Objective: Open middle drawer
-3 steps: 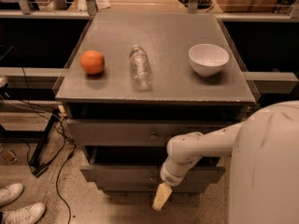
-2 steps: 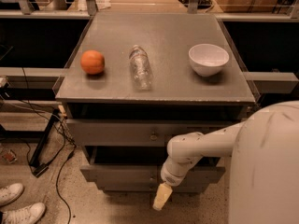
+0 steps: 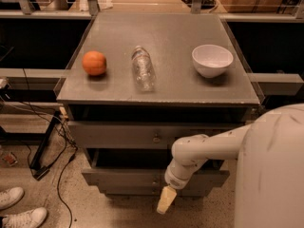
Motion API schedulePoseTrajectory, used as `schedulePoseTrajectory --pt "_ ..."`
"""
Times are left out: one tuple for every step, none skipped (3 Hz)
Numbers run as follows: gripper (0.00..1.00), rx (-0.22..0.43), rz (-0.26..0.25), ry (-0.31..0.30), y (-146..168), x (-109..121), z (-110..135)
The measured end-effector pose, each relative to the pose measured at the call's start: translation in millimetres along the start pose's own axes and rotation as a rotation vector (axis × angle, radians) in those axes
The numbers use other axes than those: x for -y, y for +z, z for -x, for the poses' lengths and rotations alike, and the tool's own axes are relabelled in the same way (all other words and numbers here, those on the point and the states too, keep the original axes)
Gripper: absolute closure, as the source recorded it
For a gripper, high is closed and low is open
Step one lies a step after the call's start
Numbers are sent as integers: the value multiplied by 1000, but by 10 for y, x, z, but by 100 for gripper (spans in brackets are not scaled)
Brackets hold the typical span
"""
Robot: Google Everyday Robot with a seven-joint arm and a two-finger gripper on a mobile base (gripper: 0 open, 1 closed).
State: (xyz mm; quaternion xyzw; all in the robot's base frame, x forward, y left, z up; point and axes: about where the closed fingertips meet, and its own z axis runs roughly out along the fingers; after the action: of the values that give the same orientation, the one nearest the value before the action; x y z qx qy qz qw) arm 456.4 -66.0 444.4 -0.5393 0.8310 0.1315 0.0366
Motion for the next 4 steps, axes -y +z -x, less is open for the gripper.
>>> schedulePoseTrajectory --pt "0 19 -12 21 -17 64 -47" --pt "0 45 -62 38 -119 187 -83" --pt "0 61 -80 64 -134 252 -158" --pt "0 62 -81 65 -134 255 -160"
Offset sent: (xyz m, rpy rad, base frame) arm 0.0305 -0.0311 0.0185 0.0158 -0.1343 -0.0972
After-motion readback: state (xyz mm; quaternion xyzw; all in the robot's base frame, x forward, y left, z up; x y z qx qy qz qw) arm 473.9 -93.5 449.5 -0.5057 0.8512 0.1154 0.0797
